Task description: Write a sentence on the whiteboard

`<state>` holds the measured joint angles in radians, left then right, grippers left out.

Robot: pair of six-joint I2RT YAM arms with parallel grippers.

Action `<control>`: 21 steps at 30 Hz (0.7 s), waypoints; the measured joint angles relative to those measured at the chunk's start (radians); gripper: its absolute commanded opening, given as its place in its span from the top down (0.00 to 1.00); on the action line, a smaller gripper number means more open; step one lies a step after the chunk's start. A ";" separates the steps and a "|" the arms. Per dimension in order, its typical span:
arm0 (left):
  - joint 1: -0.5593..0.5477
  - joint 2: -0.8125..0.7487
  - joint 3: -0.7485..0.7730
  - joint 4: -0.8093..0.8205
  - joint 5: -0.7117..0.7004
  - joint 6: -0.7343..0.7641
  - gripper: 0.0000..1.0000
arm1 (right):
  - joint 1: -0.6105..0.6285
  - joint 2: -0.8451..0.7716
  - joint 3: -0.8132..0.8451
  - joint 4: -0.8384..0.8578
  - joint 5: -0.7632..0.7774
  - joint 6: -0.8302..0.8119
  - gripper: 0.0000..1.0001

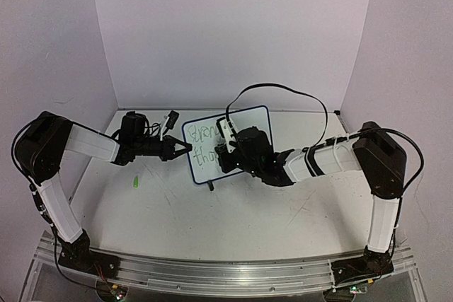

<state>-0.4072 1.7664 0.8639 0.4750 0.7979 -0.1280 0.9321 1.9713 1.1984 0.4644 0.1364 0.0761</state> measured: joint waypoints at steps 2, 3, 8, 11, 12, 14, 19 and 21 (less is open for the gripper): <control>0.000 0.000 0.000 0.000 0.000 0.000 1.00 | 0.000 0.000 0.000 0.000 0.002 0.000 1.00; 0.000 0.000 0.000 0.000 0.000 0.000 1.00 | 0.000 0.000 0.000 0.000 0.003 0.000 1.00; 0.000 0.000 0.000 0.000 0.000 0.000 1.00 | 0.000 0.000 0.006 -0.003 0.006 -0.005 1.00; 0.000 0.000 0.000 -0.001 0.000 0.000 1.00 | 0.000 0.003 0.016 -0.006 0.010 -0.007 1.00; 0.000 0.000 0.000 -0.001 0.000 0.000 1.00 | 0.001 0.003 0.019 -0.006 0.011 -0.008 1.00; 0.000 0.000 0.000 -0.001 0.000 0.000 1.00 | 0.001 0.003 0.024 -0.006 0.016 -0.009 1.00; 0.000 0.000 0.000 -0.001 0.000 0.000 1.00 | 0.005 0.003 0.032 -0.005 0.044 -0.011 1.00; 0.000 0.000 0.000 -0.001 -0.001 0.000 1.00 | 0.005 0.003 0.032 -0.004 0.056 -0.012 1.00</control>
<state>-0.4072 1.7664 0.8642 0.4736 0.7969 -0.1280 0.9372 1.9747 1.2307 0.4609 0.1922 0.0643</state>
